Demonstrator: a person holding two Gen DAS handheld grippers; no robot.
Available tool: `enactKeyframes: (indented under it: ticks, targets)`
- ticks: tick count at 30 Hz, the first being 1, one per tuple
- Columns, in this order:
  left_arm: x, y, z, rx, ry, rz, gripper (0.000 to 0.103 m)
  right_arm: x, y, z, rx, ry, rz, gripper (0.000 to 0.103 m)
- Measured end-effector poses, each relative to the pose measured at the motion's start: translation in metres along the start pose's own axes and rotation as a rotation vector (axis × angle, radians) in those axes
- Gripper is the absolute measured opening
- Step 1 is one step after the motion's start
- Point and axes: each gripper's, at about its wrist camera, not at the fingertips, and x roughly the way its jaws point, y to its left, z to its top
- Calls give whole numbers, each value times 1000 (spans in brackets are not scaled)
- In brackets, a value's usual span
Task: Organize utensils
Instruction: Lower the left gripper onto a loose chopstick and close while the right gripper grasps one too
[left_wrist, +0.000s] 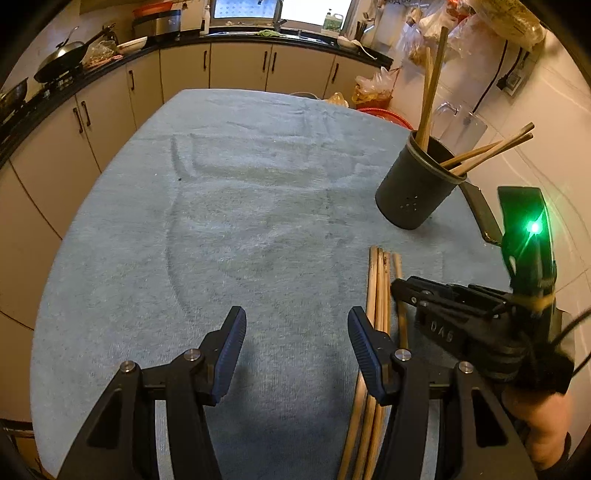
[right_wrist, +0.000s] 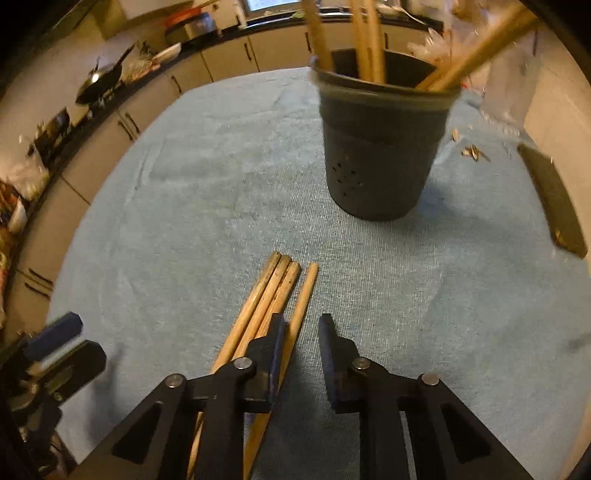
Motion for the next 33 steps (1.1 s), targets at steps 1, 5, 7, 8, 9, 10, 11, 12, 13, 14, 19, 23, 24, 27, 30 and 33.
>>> enactKeyframes:
  ticks: [1,5,7,8,9,10,11,12,13,14,19,23,24,27,30,33]
  targets:
    - [2,-2,1,9,2,3,58,0,1,0,-20,-1,-29,13]
    - [13,-14,6,44,31,-12,58,-4,-15,-5,22,-4,-14,11]
    - [22,-22,8,63,56,-35,58,-6,-26,-10,29,-9,-31,10]
    - [26,-27,10,76,62,-44,58,-8,-33,-12,42,-11,-31,10]
    - [30,-32,11,91,71,-50,58,-9,-40,-14,56,-14,-25,10]
    - [35,-37,12,105,81,-54,58,-10,-44,-16,61,-17,-19,10]
    - [38,-41,14,117,86,-59,58,-11,-48,-17,67,-20,-18,10]
    - [42,-44,15,125,92,-64,58,-12,-52,-19,77,-25,-18,10]
    - [47,-46,17,129,99,-67,58,-12,-53,-21,78,-27,-13,10]
    - [51,-47,19,133,105,-70,58,-13,-53,-22,79,-31,-6,10]
    - [70,-55,26,163,146,-35,45,-13,-60,-24,85,-42,16,10]
    - [79,-60,28,174,167,-18,40,-15,-63,-26,92,-48,30,10]
    - [79,-62,28,184,166,-12,40,-16,-64,-26,92,-50,32,10]
    - [81,-71,27,232,163,17,40,-15,-63,-22,97,-52,41,10]
    - [86,-78,28,274,158,46,40,-18,-69,-25,92,-50,40,10]
    - [90,-80,34,290,148,59,35,-16,-66,-21,79,-38,32,11]
